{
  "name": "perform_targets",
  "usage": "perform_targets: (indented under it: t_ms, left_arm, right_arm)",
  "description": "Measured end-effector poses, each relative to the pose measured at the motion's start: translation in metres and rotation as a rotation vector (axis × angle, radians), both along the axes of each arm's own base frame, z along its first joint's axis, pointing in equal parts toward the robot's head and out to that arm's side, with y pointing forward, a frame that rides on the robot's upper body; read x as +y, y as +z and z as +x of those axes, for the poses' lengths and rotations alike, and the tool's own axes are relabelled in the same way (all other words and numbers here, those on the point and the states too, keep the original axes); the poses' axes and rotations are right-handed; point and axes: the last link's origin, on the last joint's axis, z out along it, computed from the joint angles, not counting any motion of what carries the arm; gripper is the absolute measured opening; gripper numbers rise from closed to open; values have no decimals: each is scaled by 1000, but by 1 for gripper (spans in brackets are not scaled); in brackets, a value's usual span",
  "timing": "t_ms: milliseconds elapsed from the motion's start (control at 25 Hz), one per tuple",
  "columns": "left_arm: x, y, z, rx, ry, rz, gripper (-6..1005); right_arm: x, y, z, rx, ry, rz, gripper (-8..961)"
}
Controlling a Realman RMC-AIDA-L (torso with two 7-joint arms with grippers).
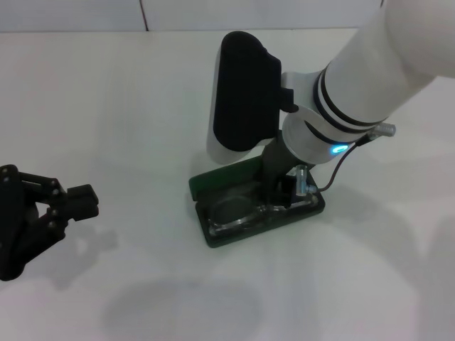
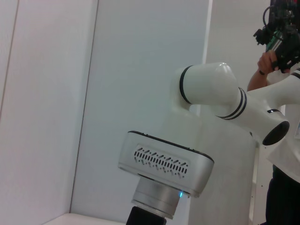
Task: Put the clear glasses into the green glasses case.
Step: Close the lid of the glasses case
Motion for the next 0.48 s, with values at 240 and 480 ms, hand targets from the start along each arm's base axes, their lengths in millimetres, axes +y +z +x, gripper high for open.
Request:
perform_targets:
  t_ms: [240, 480]
  left_arm:
    - [0, 0, 0, 0, 2, -1, 96]
    - [-1, 0, -1, -1, 3, 0, 97]
  right_arm:
    - [4, 2, 2, 20, -17, 18, 164]
    - [8, 4, 7, 37, -43, 34, 164]
